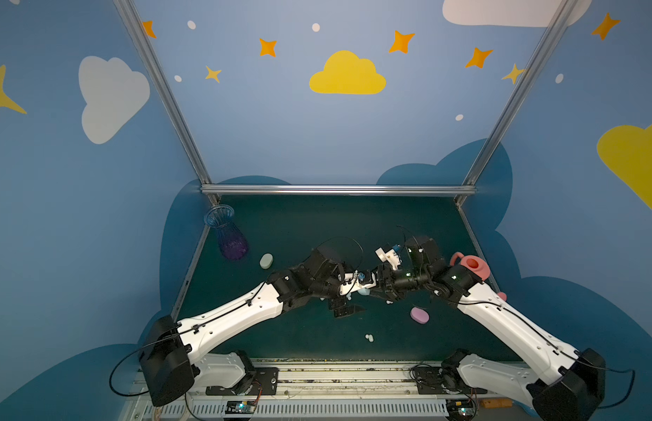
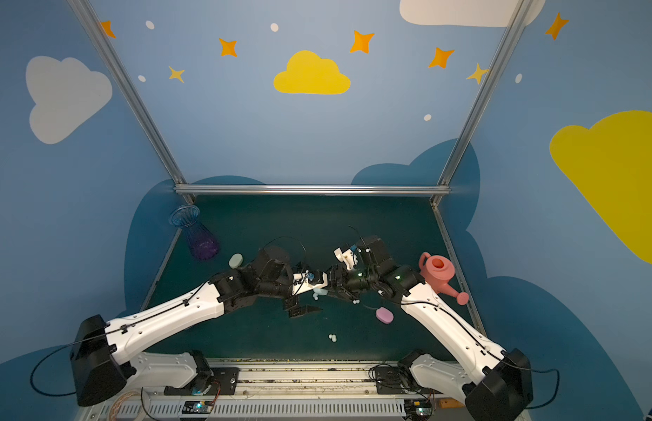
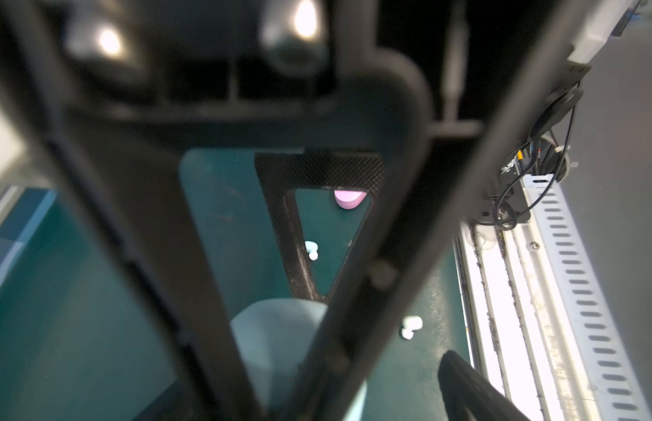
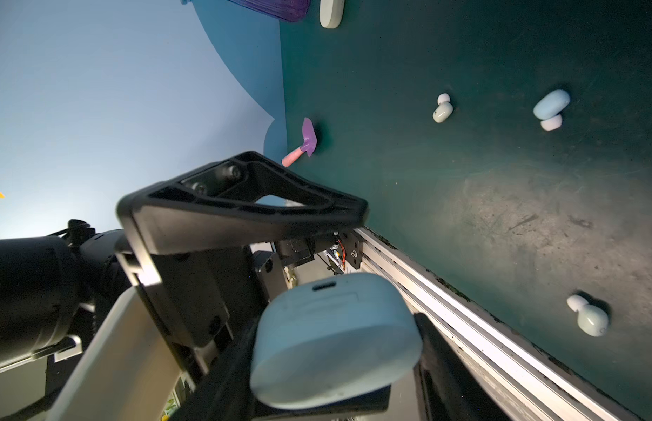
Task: Insert wireless bluetooth earbuds into charging case
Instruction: Pass the charging case.
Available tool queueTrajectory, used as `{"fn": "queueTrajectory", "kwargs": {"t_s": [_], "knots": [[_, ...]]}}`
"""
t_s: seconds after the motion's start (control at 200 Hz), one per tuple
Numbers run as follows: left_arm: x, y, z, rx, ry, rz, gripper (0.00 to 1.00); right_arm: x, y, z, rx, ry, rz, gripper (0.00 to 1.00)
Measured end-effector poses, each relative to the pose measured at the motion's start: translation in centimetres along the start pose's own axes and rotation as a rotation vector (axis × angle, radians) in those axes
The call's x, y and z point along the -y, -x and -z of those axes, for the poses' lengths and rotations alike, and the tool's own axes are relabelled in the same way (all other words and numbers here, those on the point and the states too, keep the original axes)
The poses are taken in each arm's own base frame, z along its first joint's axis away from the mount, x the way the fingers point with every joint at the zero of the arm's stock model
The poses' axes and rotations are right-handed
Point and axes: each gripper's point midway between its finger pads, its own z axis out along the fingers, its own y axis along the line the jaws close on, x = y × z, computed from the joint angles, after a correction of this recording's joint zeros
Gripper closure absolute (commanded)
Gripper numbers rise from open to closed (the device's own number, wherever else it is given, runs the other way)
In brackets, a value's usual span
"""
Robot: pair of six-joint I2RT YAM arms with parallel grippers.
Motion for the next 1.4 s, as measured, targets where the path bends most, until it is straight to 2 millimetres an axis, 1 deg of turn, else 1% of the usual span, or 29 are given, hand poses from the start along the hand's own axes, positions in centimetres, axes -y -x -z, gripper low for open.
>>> {"fn": "queueTrajectory", "kwargs": {"t_s": [0.17, 0.38, 0.436, 0.721, 1.116, 1.186, 1.307, 1.402], "knots": [[-0.2, 0.5, 0.0, 0.004, 0.005, -0.019, 0.21, 0.3, -0.1, -0.2, -0.006, -0.014, 0.0, 0.7], [0.0, 0.3, 0.0, -0.008, 0.002, -0.024, 0.36, 1.0, -0.4, -0.4, -0.018, -0.042, -0.016, 0.7], [0.0, 0.1, 0.0, -0.015, -0.001, -0.023, 0.38, 1.1, -0.4, -0.3, -0.019, -0.045, -0.018, 0.7], [0.3, -0.1, 0.0, -0.03, -0.012, -0.026, 0.38, 0.3, -0.2, -0.1, -0.012, -0.036, -0.003, 0.71], [0.3, -0.2, -0.1, -0.037, -0.012, -0.037, 0.38, 0.5, -0.6, -0.6, -0.039, -0.042, 0.001, 0.73], [0.3, -0.2, -0.1, -0.037, -0.012, -0.038, 0.4, 0.5, -0.7, -0.7, -0.043, -0.044, 0.002, 0.73], [0.4, -0.3, -0.1, -0.037, -0.012, -0.04, 0.47, 0.6, -0.8, -0.8, -0.048, -0.047, 0.003, 0.73], [0.4, -0.3, -0.1, -0.037, -0.012, -0.042, 0.5, 0.5, -0.8, -0.8, -0.049, -0.047, 0.004, 0.73]]}}
